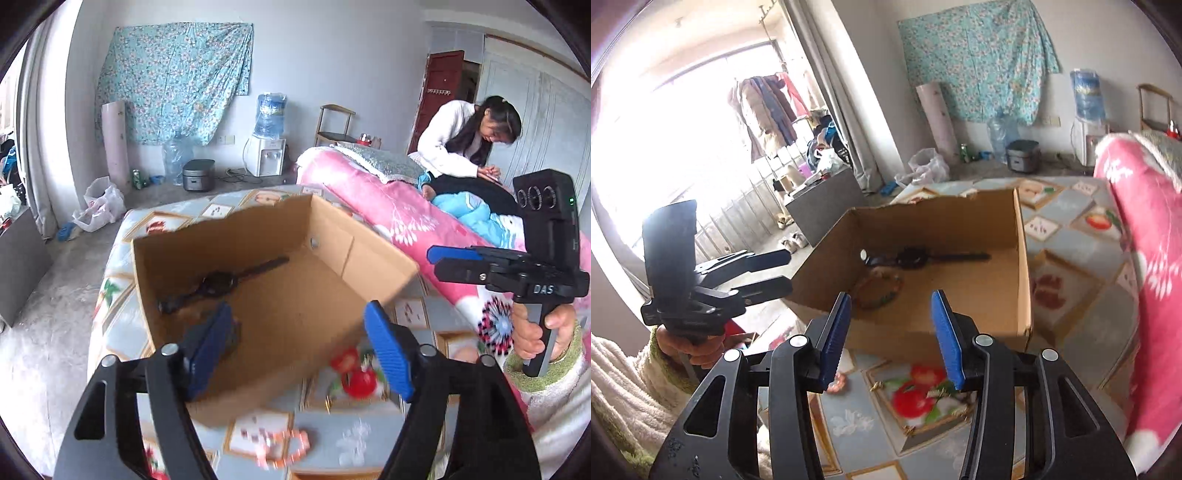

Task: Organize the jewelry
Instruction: 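Withdraw both tools from the box back toward the gold earrings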

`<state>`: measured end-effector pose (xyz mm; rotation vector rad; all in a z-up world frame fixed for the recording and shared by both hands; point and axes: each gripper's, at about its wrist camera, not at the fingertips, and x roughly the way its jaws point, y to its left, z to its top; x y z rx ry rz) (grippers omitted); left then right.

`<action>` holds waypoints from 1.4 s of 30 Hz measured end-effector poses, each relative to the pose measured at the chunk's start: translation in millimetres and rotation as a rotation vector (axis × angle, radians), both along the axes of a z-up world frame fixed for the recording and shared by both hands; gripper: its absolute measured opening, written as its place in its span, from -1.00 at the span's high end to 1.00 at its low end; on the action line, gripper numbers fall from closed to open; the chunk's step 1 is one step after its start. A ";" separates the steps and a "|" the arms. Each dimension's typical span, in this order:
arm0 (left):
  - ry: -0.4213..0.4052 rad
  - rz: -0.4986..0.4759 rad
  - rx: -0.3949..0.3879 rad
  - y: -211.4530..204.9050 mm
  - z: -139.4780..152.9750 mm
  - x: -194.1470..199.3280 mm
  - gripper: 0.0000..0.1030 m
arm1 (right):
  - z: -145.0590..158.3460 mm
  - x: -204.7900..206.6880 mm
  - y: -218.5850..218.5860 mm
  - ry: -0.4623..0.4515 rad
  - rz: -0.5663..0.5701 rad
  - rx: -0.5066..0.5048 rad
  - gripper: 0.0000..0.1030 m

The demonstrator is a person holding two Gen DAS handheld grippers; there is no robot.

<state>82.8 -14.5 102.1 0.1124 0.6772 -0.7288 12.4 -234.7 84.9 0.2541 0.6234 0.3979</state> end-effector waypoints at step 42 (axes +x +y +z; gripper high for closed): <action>0.056 -0.027 0.189 -56.0 -134.4 -50.3 0.15 | -119.6 -6.3 97.3 0.246 -0.107 -0.423 0.80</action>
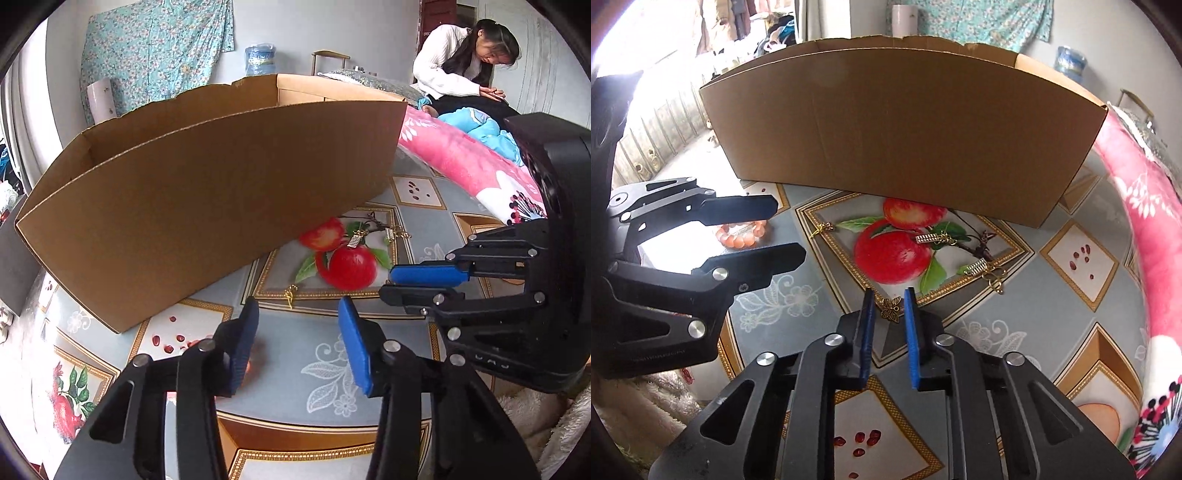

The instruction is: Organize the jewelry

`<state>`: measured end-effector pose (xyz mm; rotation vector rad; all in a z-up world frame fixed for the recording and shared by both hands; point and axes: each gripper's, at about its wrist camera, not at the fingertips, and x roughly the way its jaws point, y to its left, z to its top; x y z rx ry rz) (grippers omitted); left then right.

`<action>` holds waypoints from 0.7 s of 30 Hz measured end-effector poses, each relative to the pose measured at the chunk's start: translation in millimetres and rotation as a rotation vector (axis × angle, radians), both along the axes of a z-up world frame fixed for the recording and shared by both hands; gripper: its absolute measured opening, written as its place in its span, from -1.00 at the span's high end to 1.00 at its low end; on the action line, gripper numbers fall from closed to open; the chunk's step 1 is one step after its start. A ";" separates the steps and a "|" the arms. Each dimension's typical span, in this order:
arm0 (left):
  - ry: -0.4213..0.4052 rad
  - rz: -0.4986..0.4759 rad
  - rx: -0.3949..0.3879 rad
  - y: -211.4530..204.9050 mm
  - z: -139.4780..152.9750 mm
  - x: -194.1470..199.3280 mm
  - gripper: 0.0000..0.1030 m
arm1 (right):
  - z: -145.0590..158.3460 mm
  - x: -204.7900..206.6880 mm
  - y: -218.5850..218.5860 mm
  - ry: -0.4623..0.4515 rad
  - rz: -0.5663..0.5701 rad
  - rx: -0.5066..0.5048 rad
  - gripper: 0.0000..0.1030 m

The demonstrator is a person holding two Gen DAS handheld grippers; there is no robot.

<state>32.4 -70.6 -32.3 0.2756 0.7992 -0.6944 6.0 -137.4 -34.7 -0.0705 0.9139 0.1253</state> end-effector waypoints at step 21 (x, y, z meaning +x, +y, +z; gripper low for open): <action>-0.018 -0.015 0.020 -20.0 -0.7 9.1 0.15 | 8.1 -11.6 -47.3 -0.002 -0.081 0.048 0.89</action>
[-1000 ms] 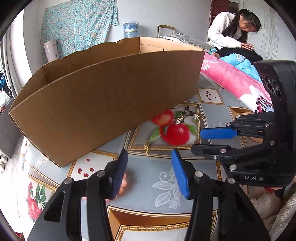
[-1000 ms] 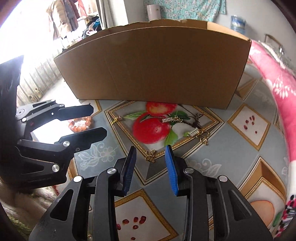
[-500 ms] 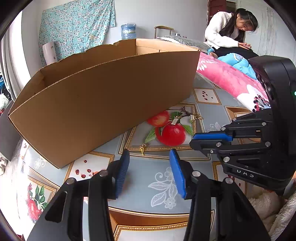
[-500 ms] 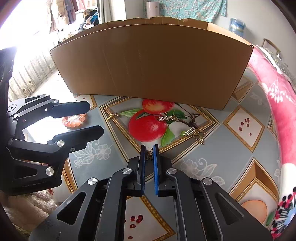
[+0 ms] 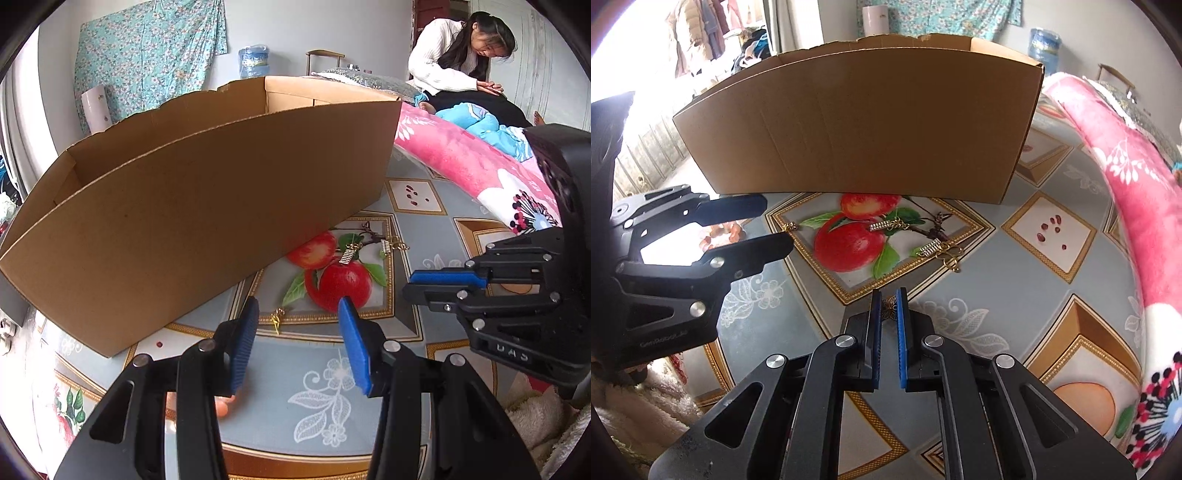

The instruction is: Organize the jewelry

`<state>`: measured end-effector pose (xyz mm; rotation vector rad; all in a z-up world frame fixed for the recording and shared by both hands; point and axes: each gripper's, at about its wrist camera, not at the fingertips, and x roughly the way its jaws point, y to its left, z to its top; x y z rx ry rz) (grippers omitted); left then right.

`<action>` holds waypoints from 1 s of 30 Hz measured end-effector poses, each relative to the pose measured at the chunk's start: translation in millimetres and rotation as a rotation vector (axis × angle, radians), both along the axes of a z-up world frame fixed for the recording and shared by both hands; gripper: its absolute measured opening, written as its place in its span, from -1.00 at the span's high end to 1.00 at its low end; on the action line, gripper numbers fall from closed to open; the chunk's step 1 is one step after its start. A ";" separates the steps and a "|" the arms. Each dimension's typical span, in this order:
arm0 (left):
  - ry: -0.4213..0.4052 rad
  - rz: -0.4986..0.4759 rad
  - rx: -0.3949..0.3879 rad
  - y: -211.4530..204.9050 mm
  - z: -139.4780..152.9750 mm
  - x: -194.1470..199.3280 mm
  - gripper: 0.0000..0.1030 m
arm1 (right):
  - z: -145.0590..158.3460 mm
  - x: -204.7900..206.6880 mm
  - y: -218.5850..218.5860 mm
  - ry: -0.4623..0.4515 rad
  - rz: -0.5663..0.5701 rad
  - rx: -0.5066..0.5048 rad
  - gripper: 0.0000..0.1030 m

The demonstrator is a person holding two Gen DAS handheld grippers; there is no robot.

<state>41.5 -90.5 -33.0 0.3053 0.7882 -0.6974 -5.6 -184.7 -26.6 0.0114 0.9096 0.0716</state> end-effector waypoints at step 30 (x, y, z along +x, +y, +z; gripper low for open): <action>0.028 -0.003 0.019 5.2 0.0 10.5 1.00 | -12.6 -7.0 -15.3 -0.028 0.010 0.049 0.89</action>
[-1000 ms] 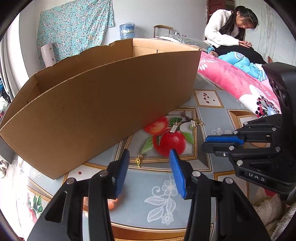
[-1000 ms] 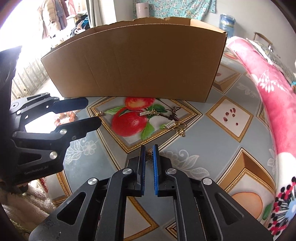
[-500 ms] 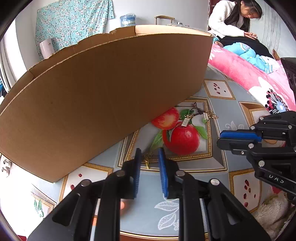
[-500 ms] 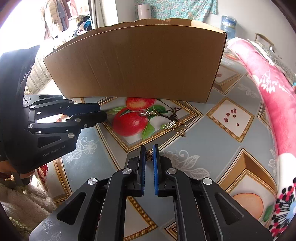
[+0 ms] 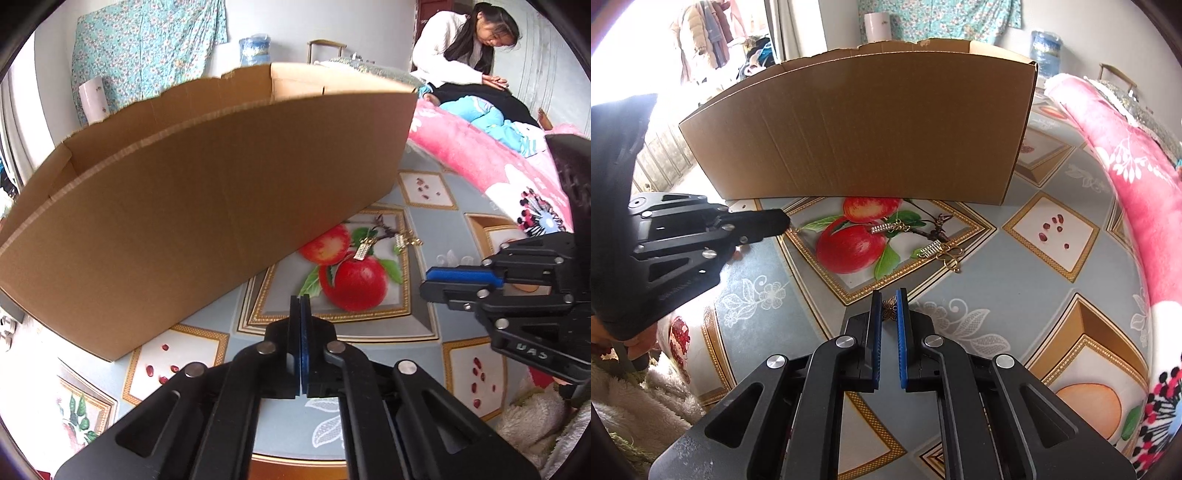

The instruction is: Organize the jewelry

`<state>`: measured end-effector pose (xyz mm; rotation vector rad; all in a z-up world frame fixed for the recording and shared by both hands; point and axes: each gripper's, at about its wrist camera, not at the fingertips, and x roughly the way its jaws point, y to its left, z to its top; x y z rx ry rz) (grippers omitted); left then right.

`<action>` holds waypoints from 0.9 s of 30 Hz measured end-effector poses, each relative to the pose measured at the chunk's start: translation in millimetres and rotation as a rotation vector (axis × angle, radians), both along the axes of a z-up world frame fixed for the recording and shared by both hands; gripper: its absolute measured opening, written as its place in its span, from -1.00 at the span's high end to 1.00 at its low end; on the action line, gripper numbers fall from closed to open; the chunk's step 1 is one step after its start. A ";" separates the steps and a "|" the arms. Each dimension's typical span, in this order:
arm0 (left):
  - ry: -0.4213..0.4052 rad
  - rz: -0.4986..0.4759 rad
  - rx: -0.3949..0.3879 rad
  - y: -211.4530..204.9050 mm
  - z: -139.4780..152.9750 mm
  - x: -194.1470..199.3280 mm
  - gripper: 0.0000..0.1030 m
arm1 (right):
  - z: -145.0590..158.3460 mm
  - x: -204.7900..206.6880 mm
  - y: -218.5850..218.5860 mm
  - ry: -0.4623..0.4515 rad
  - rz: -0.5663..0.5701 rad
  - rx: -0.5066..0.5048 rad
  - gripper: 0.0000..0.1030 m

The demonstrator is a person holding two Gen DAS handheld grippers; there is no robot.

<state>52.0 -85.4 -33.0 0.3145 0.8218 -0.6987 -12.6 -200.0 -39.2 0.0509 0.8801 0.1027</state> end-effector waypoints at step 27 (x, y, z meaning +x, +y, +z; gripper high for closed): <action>-0.159 -0.025 -0.223 42.5 121.6 -23.8 1.00 | 93.2 -33.1 -3.7 -0.254 0.074 0.075 0.92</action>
